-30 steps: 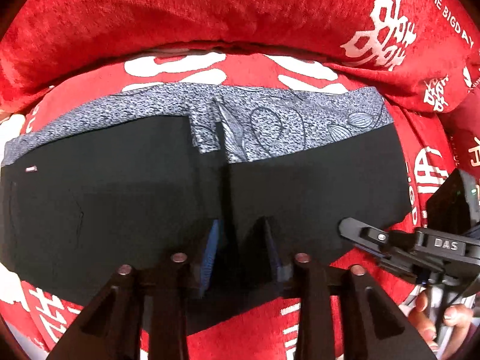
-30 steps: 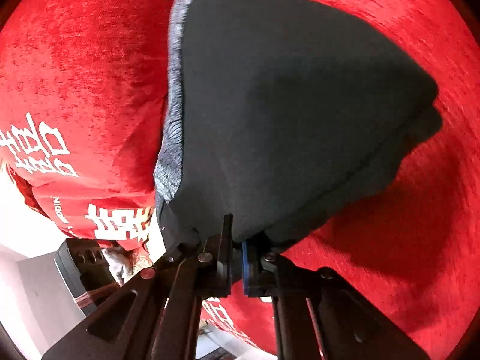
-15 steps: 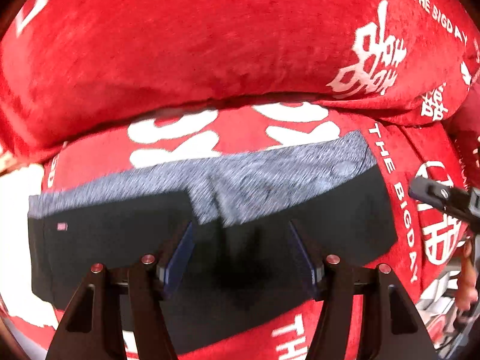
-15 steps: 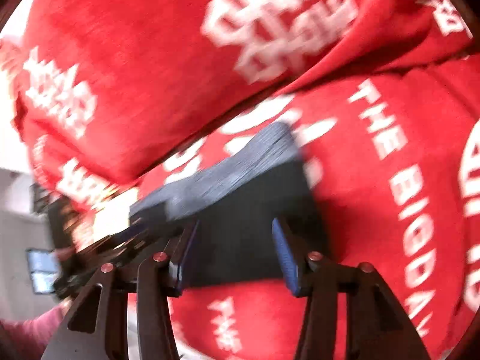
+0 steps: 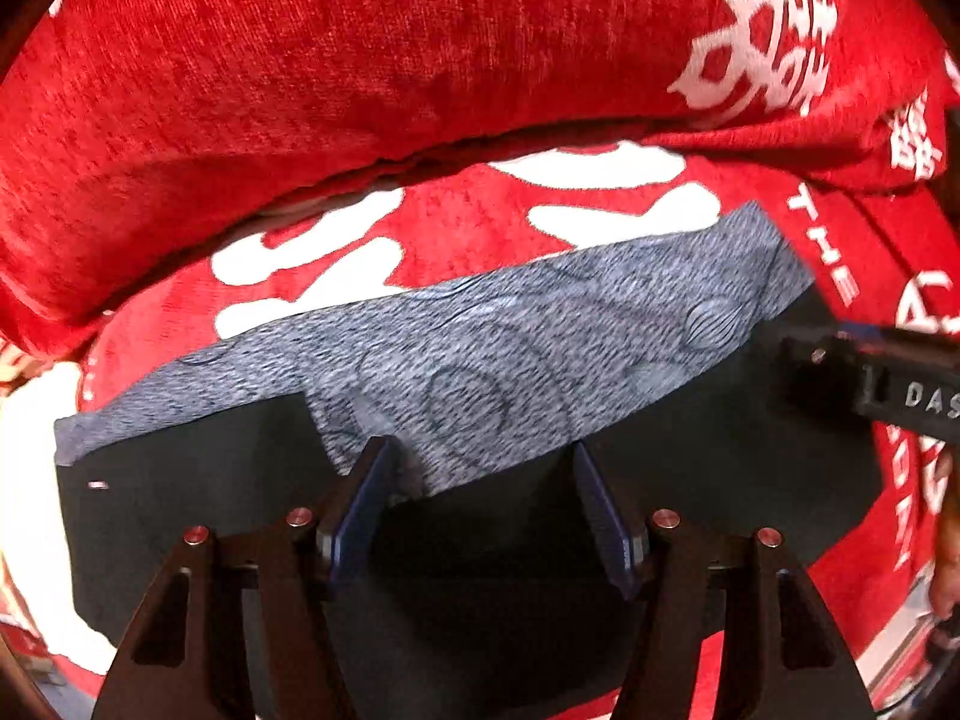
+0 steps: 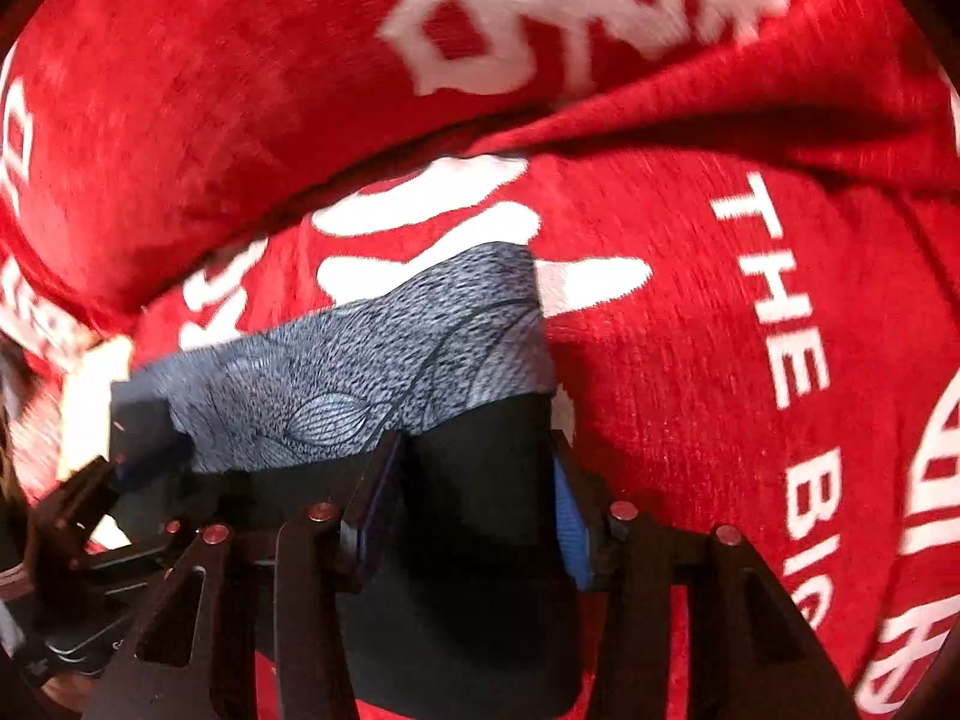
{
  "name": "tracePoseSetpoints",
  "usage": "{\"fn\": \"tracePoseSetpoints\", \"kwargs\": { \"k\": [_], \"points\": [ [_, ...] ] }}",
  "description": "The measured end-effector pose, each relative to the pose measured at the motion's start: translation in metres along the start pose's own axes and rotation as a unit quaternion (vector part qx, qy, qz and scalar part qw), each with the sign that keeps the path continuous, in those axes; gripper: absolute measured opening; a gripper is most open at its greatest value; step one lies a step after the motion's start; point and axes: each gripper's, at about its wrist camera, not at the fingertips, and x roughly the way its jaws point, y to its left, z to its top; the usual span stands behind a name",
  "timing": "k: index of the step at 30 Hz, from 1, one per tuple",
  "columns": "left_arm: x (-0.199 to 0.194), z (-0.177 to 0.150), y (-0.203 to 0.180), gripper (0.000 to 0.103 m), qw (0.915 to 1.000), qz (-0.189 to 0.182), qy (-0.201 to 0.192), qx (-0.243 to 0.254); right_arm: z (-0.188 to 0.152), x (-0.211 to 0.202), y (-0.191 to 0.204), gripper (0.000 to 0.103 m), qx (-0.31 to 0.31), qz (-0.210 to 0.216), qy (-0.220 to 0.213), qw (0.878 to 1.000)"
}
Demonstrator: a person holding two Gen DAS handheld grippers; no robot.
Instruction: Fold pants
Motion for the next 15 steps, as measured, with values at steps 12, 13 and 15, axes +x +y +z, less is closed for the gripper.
{"fn": "tracePoseSetpoints", "kwargs": {
  "k": [12,13,15],
  "points": [
    [-0.020,-0.040,0.054,0.064,0.9963,-0.020,0.035,-0.076,-0.037,-0.044,0.018,0.066,-0.021,-0.046,-0.008,0.999],
    [-0.022,-0.042,0.057,0.064,0.9961,-0.020,0.034,-0.079,-0.042,-0.048,0.019,0.066,-0.018,-0.048,-0.010,0.999],
    [-0.025,-0.047,0.064,0.064,0.9952,-0.020,0.035,-0.089,-0.051,-0.057,0.023,0.066,-0.014,-0.052,-0.017,0.998]
  ]
}}
